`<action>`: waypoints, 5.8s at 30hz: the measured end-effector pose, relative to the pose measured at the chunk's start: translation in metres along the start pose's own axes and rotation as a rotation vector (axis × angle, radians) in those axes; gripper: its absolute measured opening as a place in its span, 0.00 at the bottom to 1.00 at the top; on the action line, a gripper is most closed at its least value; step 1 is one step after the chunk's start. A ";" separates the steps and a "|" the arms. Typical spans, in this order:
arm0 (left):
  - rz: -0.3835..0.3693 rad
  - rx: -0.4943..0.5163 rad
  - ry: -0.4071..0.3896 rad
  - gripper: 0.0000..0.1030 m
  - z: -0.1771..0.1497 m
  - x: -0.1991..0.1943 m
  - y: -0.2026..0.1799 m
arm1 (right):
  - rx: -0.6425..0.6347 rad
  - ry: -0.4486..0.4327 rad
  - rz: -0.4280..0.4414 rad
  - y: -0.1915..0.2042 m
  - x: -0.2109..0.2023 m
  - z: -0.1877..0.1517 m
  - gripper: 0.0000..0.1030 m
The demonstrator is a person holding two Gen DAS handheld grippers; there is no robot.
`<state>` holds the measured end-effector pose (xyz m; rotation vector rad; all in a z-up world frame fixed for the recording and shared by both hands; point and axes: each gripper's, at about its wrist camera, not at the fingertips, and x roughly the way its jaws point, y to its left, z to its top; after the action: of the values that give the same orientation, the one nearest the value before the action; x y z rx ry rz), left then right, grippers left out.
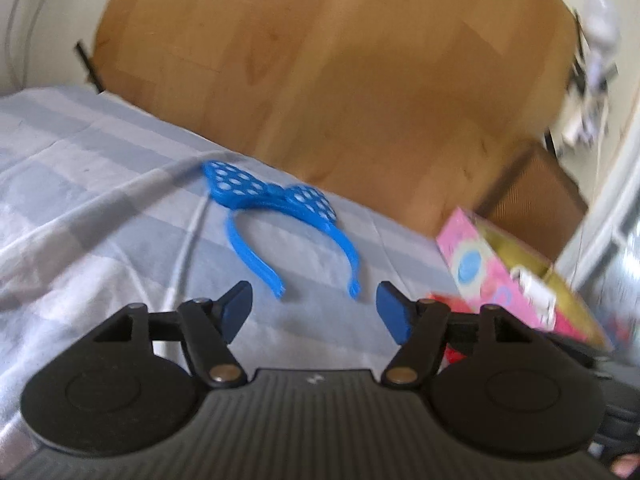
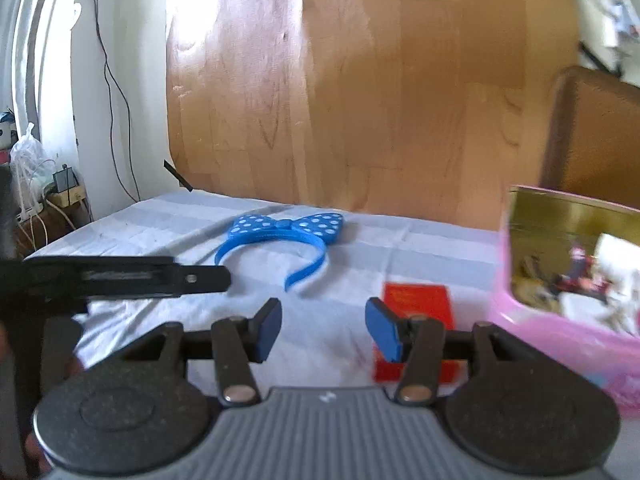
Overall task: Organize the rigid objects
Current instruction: 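Reach the right gripper to the blue polka-dot headband and grasp its band, then lift the headband with the right gripper and carry it over the tin, then lower the headband into the tin and open the right gripper, then withdraw the right gripper from the tin toward the red box, then reach the left gripper down to the red box beside the tin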
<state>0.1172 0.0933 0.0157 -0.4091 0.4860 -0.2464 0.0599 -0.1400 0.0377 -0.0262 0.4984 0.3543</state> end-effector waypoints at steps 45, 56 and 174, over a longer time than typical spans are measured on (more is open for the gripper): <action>0.270 0.132 0.096 0.66 -0.048 -0.074 -0.015 | 0.074 0.134 0.059 0.029 0.011 -0.031 0.12; 0.318 0.148 0.069 0.08 -0.048 -0.066 -0.019 | -0.010 0.024 0.074 0.044 -0.015 -0.040 0.10; -0.151 0.445 0.236 0.65 0.014 0.100 -0.123 | -0.001 0.049 -0.092 -0.031 -0.024 -0.039 0.50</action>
<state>0.1934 -0.0445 0.0402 0.0204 0.6137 -0.5411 0.0331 -0.1814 0.0131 -0.0586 0.5434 0.2647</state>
